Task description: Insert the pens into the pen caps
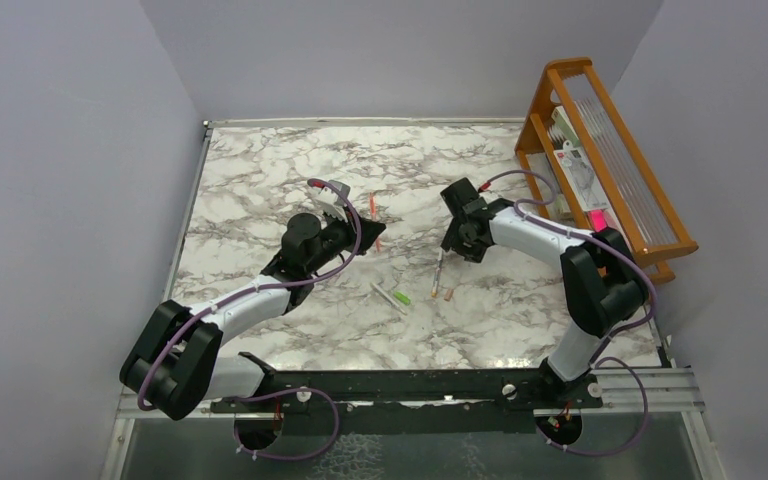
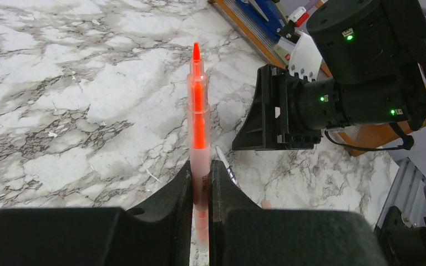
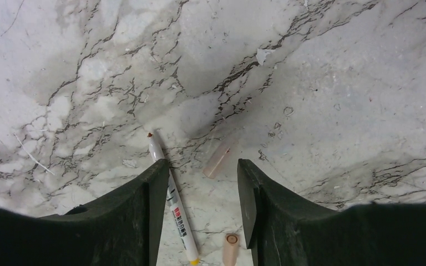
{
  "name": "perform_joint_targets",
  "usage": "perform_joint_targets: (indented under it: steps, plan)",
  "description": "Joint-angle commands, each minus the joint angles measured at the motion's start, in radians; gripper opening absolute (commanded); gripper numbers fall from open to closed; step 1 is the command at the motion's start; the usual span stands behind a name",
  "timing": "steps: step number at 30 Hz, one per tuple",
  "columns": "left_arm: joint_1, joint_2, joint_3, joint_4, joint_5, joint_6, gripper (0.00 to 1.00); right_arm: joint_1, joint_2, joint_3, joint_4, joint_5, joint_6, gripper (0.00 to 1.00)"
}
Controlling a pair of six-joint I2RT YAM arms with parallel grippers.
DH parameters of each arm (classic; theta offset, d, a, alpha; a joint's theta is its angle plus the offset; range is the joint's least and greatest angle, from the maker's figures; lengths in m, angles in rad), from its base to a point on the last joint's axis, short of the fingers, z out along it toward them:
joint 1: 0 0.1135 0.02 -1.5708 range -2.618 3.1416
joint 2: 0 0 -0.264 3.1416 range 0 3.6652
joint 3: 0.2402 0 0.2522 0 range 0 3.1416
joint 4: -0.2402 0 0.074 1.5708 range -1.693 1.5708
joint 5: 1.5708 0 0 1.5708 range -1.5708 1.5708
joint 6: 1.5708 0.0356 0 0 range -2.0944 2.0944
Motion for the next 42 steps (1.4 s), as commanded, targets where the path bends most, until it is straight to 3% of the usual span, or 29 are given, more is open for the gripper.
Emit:
perform_joint_targets:
  steps: [1, 8, 16, 27, 29, 33, 34, 42]
  plan:
    - [-0.003, -0.022, -0.009, 0.011, -0.022, 0.008, 0.00, 0.008, 0.013, 0.014, -0.023, 0.045, 0.035, 0.48]
    - [-0.004, -0.019, -0.009, 0.012, -0.018, 0.006, 0.00, 0.008, 0.038, -0.004, -0.024, 0.059, 0.044, 0.46]
    - [-0.004, -0.013, -0.006, 0.012, -0.014, -0.001, 0.00, 0.008, 0.059, -0.040, 0.001, 0.062, 0.039, 0.32]
    - [-0.004, -0.015, -0.006, 0.012, -0.008, -0.002, 0.00, 0.008, 0.072, -0.104, 0.050, 0.060, 0.012, 0.33]
    - [-0.004, -0.016, -0.006, 0.012, -0.007, -0.004, 0.00, 0.008, 0.068, -0.112, 0.060, 0.051, 0.003, 0.31]
    - [-0.003, -0.017, -0.006, 0.013, -0.007, -0.004, 0.00, 0.008, 0.061, -0.122, 0.070, 0.042, -0.004, 0.04]
    - [-0.005, -0.017, -0.007, 0.013, -0.005, -0.004, 0.00, 0.008, 0.058, -0.124, 0.070, 0.041, -0.007, 0.01]
    - [-0.018, 0.031, -0.010, 0.013, 0.055, -0.002, 0.00, 0.011, -0.063, -0.119, 0.119, -0.037, -0.156, 0.01]
